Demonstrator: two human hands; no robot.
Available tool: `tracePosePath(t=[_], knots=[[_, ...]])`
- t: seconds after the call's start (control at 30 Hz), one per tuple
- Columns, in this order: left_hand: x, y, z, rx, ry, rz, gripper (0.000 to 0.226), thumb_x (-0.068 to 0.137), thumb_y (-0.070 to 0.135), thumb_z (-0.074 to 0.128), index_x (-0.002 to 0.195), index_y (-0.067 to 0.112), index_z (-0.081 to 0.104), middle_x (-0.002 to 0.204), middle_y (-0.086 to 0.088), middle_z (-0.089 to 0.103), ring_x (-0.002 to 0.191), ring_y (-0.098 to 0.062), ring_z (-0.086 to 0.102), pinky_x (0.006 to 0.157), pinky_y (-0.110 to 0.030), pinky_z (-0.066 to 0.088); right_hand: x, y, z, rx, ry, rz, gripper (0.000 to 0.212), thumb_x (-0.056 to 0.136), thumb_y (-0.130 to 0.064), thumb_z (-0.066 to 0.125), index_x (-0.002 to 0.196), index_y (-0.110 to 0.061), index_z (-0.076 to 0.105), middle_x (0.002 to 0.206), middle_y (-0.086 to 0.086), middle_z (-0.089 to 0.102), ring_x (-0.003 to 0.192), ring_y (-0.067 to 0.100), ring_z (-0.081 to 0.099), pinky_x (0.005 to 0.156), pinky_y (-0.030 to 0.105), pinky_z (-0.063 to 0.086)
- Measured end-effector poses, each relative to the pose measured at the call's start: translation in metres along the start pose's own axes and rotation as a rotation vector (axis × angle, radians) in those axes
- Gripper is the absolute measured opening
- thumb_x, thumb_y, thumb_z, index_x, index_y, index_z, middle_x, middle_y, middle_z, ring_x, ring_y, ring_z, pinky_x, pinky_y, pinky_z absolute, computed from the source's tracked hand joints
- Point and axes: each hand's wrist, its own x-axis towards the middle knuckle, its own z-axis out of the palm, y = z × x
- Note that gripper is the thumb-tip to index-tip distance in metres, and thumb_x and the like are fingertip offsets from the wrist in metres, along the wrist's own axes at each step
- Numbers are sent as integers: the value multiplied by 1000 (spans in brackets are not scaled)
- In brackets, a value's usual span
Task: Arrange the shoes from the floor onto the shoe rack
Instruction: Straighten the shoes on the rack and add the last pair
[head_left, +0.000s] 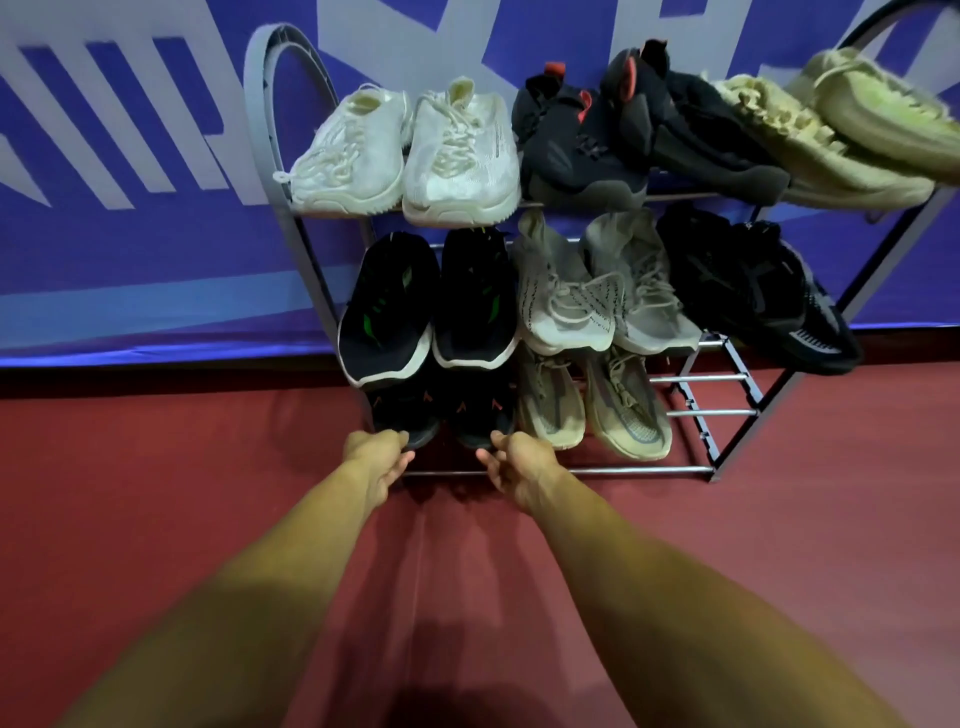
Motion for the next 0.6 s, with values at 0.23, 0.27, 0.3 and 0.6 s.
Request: tracePosePath(t=[0.23, 0.27, 0.3, 0.6], knots=[[1, -1, 2, 227, -67, -23, 29, 89, 8, 67, 117, 2, 58, 93, -7, 65, 71, -12, 62, 52, -21, 50, 7, -2, 3, -34, -24, -7, 13, 94, 2, 50, 98, -4, 62, 72, 5, 59, 65, 11, 63, 44, 15, 48], [-2, -2, 4, 249, -69, -26, 27, 91, 9, 65, 116, 3, 57, 92, -7, 64, 73, -13, 62, 57, -23, 49, 4, -3, 3, -57, -35, -6, 13, 93, 3, 52, 101, -3, 60, 74, 6, 59, 65, 12, 63, 46, 16, 49], [-4, -3, 6, 263, -73, -27, 26, 92, 10, 63, 116, 4, 56, 95, -8, 64, 75, -15, 62, 60, -25, 49, 3, -5, 3, -86, -45, -4, 14, 91, 3, 54, 103, -4, 58, 75, 8, 59, 65, 12, 62, 47, 18, 49], [-30, 3, 9, 299, -112, -22, 33, 95, 18, 57, 125, 6, 52, 111, -14, 61, 95, -25, 63, 82, -34, 49, -20, -27, -28, -264, -41, -37, 9, 92, -4, 50, 90, -12, 51, 69, 10, 58, 54, 15, 57, 43, 18, 41]])
